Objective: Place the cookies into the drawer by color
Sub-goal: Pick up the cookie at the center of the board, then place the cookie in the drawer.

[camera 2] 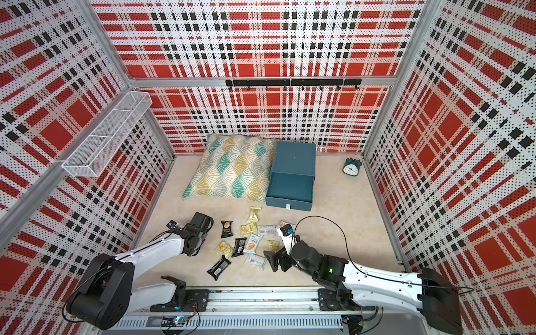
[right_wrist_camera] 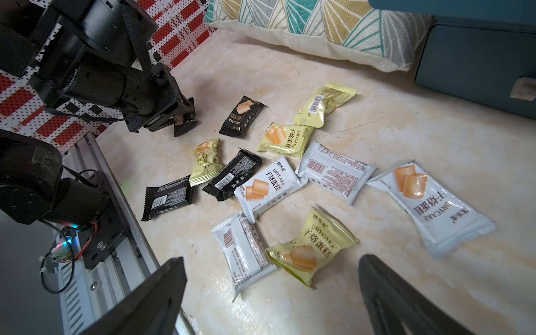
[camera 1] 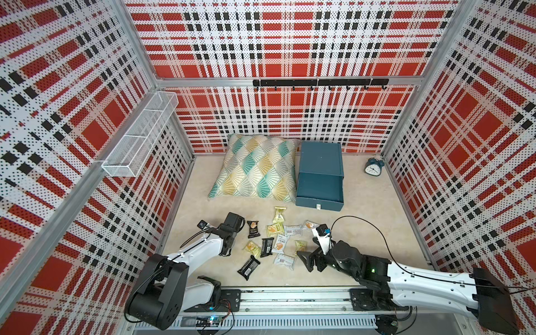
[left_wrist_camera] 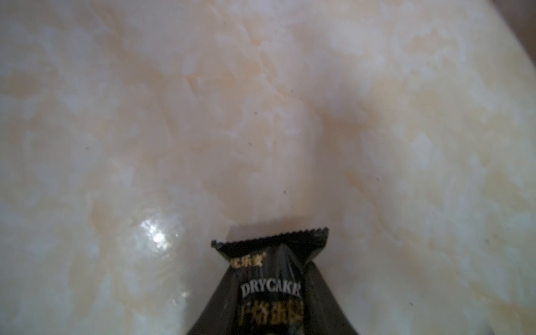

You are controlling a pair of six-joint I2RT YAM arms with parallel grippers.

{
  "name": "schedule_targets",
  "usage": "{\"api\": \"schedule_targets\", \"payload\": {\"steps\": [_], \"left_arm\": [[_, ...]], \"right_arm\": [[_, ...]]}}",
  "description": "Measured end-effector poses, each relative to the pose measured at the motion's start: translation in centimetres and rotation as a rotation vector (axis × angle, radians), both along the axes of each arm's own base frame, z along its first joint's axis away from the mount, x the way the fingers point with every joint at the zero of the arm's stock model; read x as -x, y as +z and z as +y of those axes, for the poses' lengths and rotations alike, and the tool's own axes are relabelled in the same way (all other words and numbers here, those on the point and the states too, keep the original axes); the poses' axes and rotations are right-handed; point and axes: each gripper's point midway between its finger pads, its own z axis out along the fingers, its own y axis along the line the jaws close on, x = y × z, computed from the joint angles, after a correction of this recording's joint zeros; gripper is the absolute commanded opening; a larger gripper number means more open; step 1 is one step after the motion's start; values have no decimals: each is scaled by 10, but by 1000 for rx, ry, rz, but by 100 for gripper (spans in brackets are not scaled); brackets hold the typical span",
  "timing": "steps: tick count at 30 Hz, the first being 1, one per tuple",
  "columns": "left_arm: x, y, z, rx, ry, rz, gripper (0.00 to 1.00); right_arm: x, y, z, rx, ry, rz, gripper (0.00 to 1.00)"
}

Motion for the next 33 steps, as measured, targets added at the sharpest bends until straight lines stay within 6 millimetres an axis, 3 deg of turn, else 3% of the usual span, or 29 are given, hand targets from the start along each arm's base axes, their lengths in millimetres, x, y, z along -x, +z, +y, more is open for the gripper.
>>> {"api": "schedule_targets", "payload": {"steps": [3, 8, 14, 19, 23, 26, 33], "left_arm": [[-10, 10, -24, 23, -77, -31, 29], [-34, 46, -69, 63, -193, -138, 28], [-52, 108, -139, 105, -368, -298, 29], [-65, 171, -211, 125, -526, -440, 29], [-77, 208, -261, 110, -617, -506, 28], [-85, 233, -294, 92, -678, -552, 28], [-103, 273, -348, 67, -795, -635, 29]], "right_arm": [[-7, 8, -4, 4, -56, -3, 100], [-21, 38, -13, -34, -164, -27, 100], [-32, 72, -35, -120, -256, -42, 100], [-51, 96, -67, -191, -355, -40, 100], [-59, 102, -81, -201, -389, -17, 100], [-57, 101, -79, -198, -370, 4, 100], [-51, 91, -76, -171, -335, 44, 100]]}}
